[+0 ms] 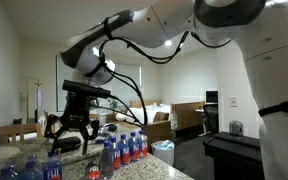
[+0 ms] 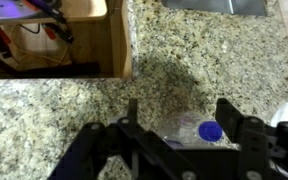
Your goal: Pick up the bottles laying on the table and put them upright on the left and right side of the table
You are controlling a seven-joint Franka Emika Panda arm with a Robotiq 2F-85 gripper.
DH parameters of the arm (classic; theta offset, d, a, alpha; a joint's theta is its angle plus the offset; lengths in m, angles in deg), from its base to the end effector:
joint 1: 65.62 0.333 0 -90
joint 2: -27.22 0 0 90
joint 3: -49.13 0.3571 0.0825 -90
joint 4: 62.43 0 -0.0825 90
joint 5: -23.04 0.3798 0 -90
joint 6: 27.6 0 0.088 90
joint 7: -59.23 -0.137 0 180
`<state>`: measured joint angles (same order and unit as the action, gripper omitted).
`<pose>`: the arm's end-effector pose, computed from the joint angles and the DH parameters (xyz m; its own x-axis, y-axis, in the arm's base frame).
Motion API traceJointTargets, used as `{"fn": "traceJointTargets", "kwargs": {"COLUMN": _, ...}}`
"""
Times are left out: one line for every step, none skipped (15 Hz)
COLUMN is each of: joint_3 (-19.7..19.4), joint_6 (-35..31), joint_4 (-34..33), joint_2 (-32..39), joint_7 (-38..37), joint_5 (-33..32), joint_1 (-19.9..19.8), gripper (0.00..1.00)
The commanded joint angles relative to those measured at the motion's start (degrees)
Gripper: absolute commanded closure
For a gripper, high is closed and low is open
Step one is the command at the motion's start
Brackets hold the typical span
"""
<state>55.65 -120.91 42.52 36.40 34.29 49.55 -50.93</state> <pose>0.4999 0.2540 0.4473 0.8583 -0.0882 -0.5055 -0.2337 -0.9442 -0.2322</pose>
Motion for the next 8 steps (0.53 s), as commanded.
{"fn": "traceJointTargets", "kwargs": {"joint_3": 2.77, "joint_6": -4.94, "joint_4": 4.80, "joint_2": -4.55, "joint_7": 0.18, "joint_5": -8.84, "joint_1": 1.20, "gripper": 0.00}}
{"fn": "traceJointTargets", "kwargs": {"joint_3": 3.49, "joint_6": -8.05, "joint_4": 6.25, "joint_2": -5.02, "joint_7": 0.51, "joint_5": -11.13, "joint_1": 1.54, "gripper": 0.00}}
{"fn": "traceJointTargets", "kwargs": {"joint_3": 3.36, "joint_6": -3.52, "joint_4": 2.06, "joint_2": -2.55, "joint_7": -0.14, "joint_5": -7.76, "joint_1": 0.24, "gripper": 0.00}}
{"fn": "traceJointTargets", "kwargs": {"joint_3": 3.94, "joint_6": -5.23, "joint_4": 2.96, "joint_2": -2.95, "joint_7": -0.13, "joint_5": -9.28, "joint_1": 0.66, "gripper": 0.00}}
{"fn": "traceJointTargets", "kwargs": {"joint_3": 4.26, "joint_6": -6.12, "joint_4": 3.62, "joint_2": -3.11, "joint_7": -0.13, "joint_5": -9.84, "joint_1": 0.93, "gripper": 0.00}}
{"fn": "traceJointTargets", "kwargs": {"joint_3": 4.33, "joint_6": -6.38, "joint_4": 3.94, "joint_2": -3.13, "joint_7": -0.13, "joint_5": -10.15, "joint_1": 1.10, "gripper": 0.00}}
{"fn": "traceJointTargets", "kwargs": {"joint_3": 4.30, "joint_6": -6.40, "joint_4": 4.00, "joint_2": -3.13, "joint_7": -0.13, "joint_5": -10.22, "joint_1": 1.09, "gripper": 0.00}}
{"fn": "traceJointTargets", "kwargs": {"joint_3": 4.24, "joint_6": -6.41, "joint_4": 4.00, "joint_2": -3.13, "joint_7": -0.13, "joint_5": -10.23, "joint_1": 1.04, "gripper": 0.00}}
